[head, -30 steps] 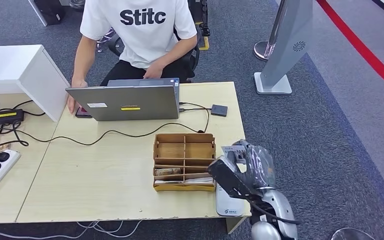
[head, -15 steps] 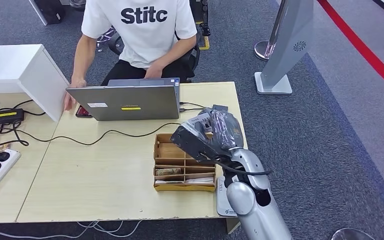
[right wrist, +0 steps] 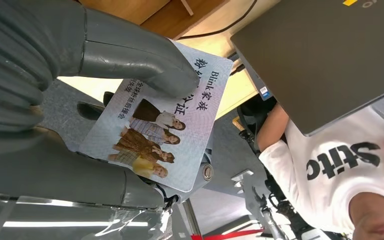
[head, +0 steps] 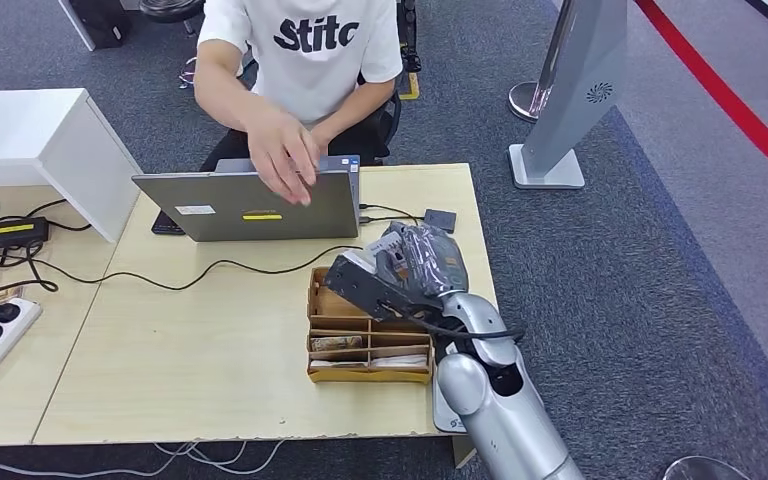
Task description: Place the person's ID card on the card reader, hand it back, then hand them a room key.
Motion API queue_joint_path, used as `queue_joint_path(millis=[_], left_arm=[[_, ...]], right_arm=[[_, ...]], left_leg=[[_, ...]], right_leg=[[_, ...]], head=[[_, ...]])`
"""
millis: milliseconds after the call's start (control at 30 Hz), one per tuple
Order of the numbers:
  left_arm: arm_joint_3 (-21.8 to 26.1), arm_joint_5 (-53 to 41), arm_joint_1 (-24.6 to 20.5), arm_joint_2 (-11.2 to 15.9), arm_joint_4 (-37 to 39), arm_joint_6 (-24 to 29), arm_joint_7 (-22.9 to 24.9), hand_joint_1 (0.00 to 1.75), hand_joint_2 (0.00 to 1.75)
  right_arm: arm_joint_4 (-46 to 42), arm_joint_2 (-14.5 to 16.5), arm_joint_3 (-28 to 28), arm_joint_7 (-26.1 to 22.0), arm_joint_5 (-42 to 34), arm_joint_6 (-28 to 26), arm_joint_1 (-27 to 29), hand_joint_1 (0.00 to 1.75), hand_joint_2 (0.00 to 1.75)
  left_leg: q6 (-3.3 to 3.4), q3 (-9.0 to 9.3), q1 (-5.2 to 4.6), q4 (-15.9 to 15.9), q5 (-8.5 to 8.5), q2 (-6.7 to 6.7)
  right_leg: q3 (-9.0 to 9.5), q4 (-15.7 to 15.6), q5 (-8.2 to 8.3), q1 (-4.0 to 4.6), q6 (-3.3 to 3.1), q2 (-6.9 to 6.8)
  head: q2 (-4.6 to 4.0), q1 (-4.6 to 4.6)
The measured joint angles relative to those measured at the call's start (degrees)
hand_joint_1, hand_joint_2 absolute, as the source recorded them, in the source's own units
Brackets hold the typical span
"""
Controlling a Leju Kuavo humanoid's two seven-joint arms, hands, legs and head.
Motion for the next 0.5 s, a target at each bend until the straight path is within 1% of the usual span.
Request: queue_joint_path(millis=[367,433,467,500], left_arm=[[0.0,-0.09,0.0,0.05,0.03,0.0,0.0,0.0,1.75],[0.0,-0.09,0.01,0.1,0.03,0.0,0.0,0.0,1.75],[0.0,-0.09,0.02,0.14,0.03,0.0,0.0,0.0,1.75],[0.0,-0.08,0.03,0.17,0.04,0.0,0.0,0.0,1.75]], right_arm=[[1.09,0.0,-0.27,-0.67,-0.64,-0.93,0.02,1.73,1.75],[0.84,0.0,-0.38,-1.04,-0.85,-1.27,0.02,1.61,1.75],[0.59,0.0,-0.44,-1.24,-0.97,-1.41,0.04,1.52,1.75],[0.26,0.0,-0.51,-1.52,-1.25,-1.48,0.07,1.11,1.75]], left_leg=[[0.0,0.0,0.0,0.0,0.0,0.0],[0.0,-0.01,0.0,0.0,0.0,-0.03],[0.0,-0.02,0.0,0.01,0.0,-0.05],[0.0,-0.03,0.0,0.01,0.0,-0.07]], right_leg=[[-0.03,0.0,0.0,0.0,0.0,0.0],[-0.03,0.0,0.0,0.0,0.0,-0.03],[-0.03,0.0,-0.01,0.0,0.0,-0.05],[-0.03,0.0,-0.01,0.0,0.0,-0.07]], head=[[0.0,-0.01],[0.0,-0.01],[0.0,-0.01],[0.0,-0.01]])
